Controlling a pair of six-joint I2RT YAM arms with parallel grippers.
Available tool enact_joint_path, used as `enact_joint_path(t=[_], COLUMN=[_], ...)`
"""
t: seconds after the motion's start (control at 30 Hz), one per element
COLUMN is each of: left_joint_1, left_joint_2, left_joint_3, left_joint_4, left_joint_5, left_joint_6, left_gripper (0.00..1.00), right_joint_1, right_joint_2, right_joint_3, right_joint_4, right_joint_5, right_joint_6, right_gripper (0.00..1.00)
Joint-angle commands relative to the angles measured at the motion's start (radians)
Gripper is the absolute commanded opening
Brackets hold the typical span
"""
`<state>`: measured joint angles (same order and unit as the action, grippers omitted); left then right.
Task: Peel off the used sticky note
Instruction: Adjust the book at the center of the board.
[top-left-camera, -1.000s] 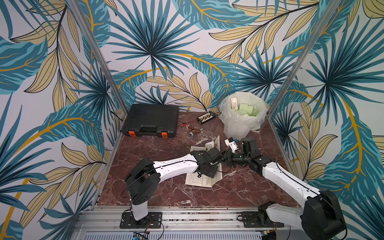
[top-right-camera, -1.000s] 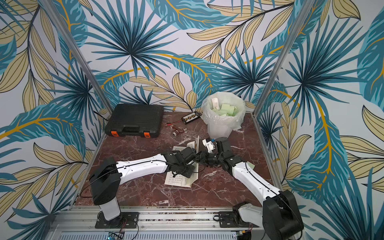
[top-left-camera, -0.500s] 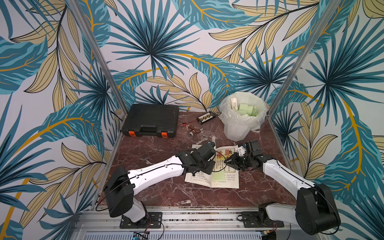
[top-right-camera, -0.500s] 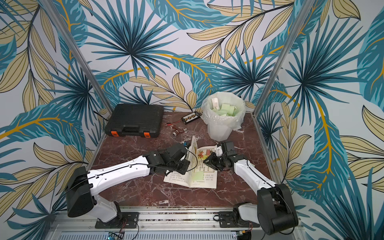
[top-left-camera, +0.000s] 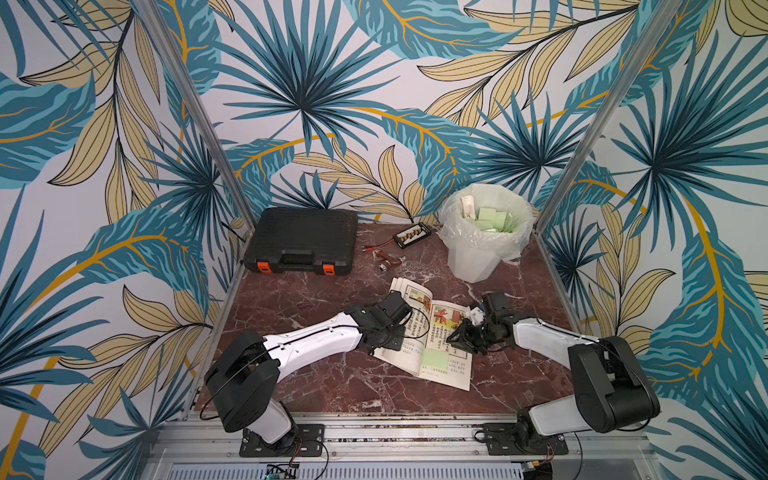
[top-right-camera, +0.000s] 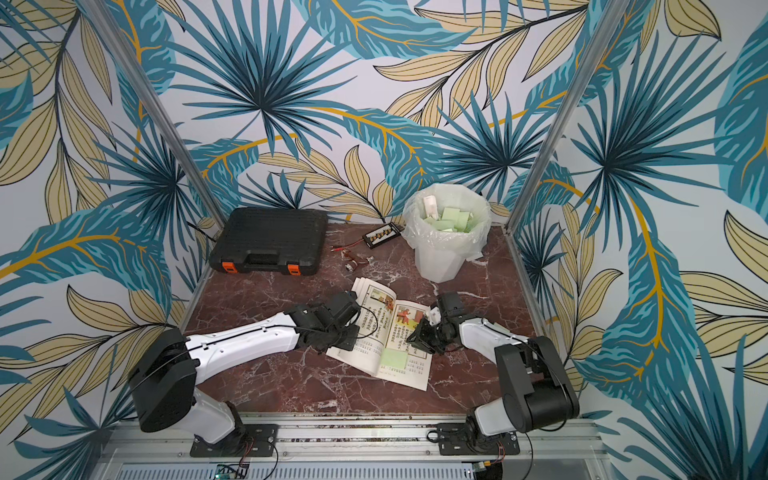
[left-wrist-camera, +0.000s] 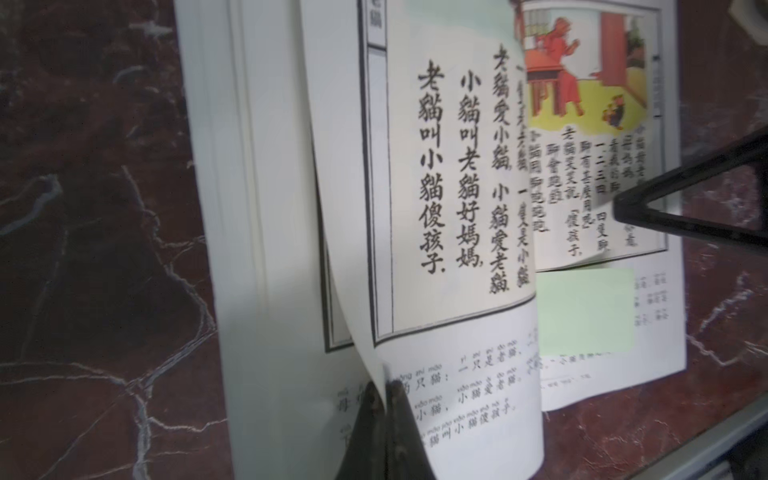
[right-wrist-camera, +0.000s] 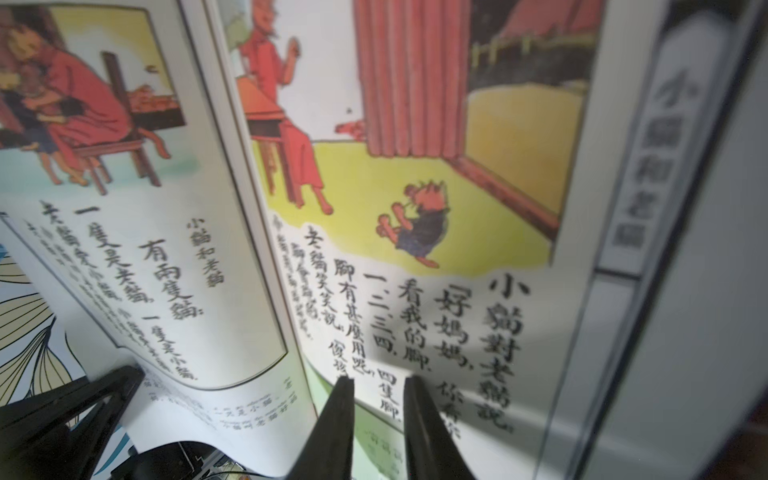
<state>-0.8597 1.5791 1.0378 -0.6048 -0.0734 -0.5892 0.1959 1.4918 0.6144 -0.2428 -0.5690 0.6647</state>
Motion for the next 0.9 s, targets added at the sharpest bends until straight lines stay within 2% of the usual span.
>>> enact_joint_path(t=[0.0,0.23,0.4,0.57,0.87], left_joint_1=[0.027,0.028,0.028,0.026,0.027], left_joint_2=[0.055,0.1,0.106,0.121,0.118], left_joint_3=[-0.056,-0.081,-0.073,-0.07,-0.085], left_joint_4=[-0.023,0.0,-0.001,0.006,0.017], left_joint_5=[-0.026,-0.019,-0.023,-0.008,-0.011], left_joint_6=[-0.069,-0.088,-0.075,-0.068,-0.067], left_gripper=[0.0,0.0,0.0,0.0,0.0], right_joint_1=[-0.004,-0.002,0.004,0.051,0.139], right_joint_2=[0.056,0.045,0.103,0.201,0.4], right_joint_3=[-0.03,-0.013,-0.01,0.018,0.089], right_joint_4=[0.098,0.238,0.432,0.602,0.802], right_joint_5=[-0.042,-0.151,-0.261,-0.288,-0.303], right_joint_6=[-0.026,0.031,0.159,0.262,0.344], right_gripper=[0.25,0.23,0.23,0.24,0.23])
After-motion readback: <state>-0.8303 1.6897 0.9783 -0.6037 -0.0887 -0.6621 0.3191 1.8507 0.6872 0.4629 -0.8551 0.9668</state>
